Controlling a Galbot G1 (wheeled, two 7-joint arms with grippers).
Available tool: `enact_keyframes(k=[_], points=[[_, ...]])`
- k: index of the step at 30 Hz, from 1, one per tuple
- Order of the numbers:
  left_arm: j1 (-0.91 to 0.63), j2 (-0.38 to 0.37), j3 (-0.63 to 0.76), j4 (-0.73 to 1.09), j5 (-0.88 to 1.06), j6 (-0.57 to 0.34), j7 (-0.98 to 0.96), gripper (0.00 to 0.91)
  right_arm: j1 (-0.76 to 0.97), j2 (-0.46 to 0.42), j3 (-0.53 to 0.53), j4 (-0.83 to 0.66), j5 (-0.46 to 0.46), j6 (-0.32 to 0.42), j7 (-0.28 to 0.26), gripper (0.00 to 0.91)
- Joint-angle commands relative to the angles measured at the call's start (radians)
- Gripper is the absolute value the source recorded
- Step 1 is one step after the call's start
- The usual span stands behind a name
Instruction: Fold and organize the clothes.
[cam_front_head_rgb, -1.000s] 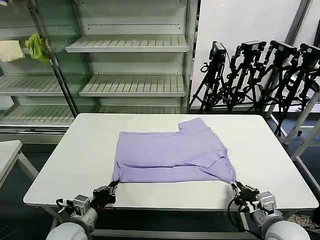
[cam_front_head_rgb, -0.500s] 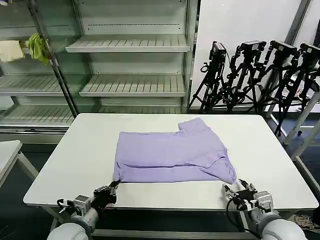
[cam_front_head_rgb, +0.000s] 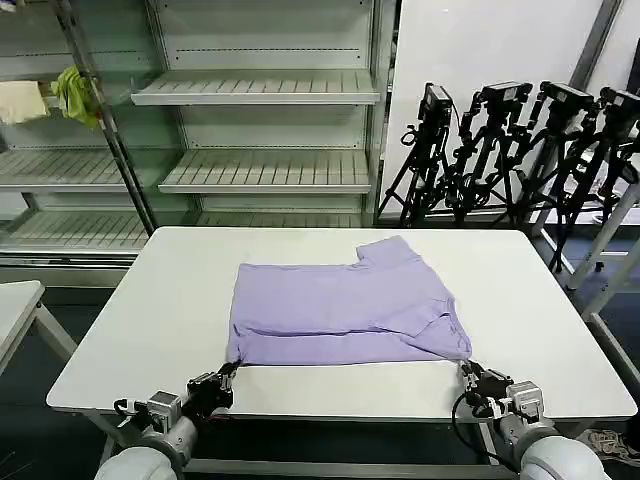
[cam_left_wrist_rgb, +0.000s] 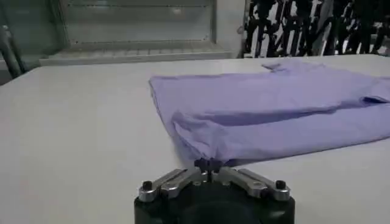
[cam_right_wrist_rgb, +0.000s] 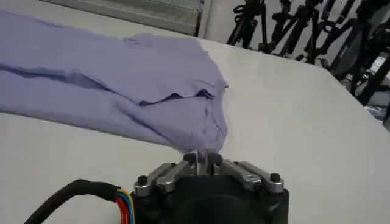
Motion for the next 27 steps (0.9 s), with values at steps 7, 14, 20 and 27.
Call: enact_keyframes(k=[7,14,20,27], points=[[0.003,-0.002,-0.004,0.001,0.001,-0.002,-0.001,0.010,-0.001,-0.004,-0.001,0.011,-0.004,0.001,-0.007,0.000],[0.023,-0.001,-0.002,-0.012,0.006,-0.003,-0.001,0.010,-0.063,-0.043,0.021,0.066,0.009,-0.006,-0.002,0.000],[0.058,0.018,-0.007,-0.037,0.007,-0.002,-0.001,0.010,-0.138,-0.106,0.053,0.126,0.027,-0.017,0.009,0.000],[0.071,0.027,-0.022,-0.042,0.004,-0.004,0.000,0.000,-0.173,-0.139,0.084,0.166,0.035,-0.021,0.014,0.000]])
